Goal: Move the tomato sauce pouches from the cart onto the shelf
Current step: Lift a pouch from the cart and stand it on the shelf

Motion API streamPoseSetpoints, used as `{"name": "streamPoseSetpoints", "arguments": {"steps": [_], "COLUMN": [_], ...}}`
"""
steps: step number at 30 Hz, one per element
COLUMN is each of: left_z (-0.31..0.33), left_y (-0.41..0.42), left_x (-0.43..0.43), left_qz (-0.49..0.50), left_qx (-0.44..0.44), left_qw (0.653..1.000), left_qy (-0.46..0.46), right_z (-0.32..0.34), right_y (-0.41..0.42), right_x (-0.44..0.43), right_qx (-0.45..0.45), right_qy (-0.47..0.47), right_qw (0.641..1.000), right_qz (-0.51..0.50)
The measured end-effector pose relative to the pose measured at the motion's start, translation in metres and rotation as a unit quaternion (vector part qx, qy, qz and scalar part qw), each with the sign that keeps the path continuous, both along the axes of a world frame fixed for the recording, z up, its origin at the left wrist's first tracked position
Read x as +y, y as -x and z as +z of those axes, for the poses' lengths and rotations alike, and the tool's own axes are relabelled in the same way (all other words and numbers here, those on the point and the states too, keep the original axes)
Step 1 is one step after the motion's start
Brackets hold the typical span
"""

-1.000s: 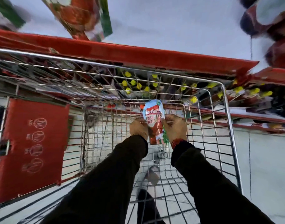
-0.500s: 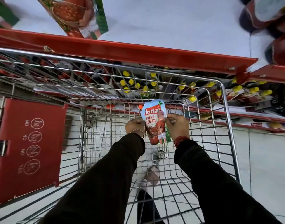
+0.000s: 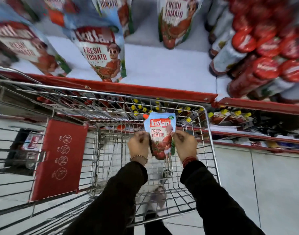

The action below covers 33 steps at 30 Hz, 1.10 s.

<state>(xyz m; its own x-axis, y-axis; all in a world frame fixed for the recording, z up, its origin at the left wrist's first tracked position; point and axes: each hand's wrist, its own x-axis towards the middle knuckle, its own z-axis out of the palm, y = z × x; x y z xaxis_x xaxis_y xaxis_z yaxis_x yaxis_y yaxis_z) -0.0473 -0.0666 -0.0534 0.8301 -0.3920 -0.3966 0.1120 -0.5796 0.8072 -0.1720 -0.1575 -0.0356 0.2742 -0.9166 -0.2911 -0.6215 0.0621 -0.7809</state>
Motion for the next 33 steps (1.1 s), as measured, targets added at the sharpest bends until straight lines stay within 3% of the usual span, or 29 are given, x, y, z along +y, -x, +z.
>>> {"name": "streamPoseSetpoints", "arguments": {"steps": [8, 12, 20, 25, 33], "left_z": [0.105, 0.152, 0.223, 0.242, 0.233], "left_y": [-0.008, -0.008, -0.016, -0.036, -0.051], "left_x": [0.007, 0.002, -0.041, -0.079, -0.098], "left_qz": [0.011, -0.001, -0.063, -0.07, -0.054], "left_qx": [-0.07, -0.073, -0.186, -0.229, -0.225], "left_qw": [0.995, 0.988, 0.961, 0.954, 0.965], "left_qy": [0.075, 0.133, 0.195, 0.179, 0.124], "right_z": [0.1, 0.145, 0.213, 0.229, 0.216], "right_y": [-0.002, 0.0, -0.004, -0.021, -0.041], "right_x": [0.001, -0.004, -0.043, -0.076, -0.094], "right_qx": [-0.076, -0.106, -0.112, -0.097, -0.077], "right_qy": [-0.001, 0.053, 0.179, 0.193, 0.146], "right_qw": [0.997, 0.993, 0.977, 0.976, 0.985], "right_qz": [-0.001, -0.005, -0.015, -0.003, 0.053]}}
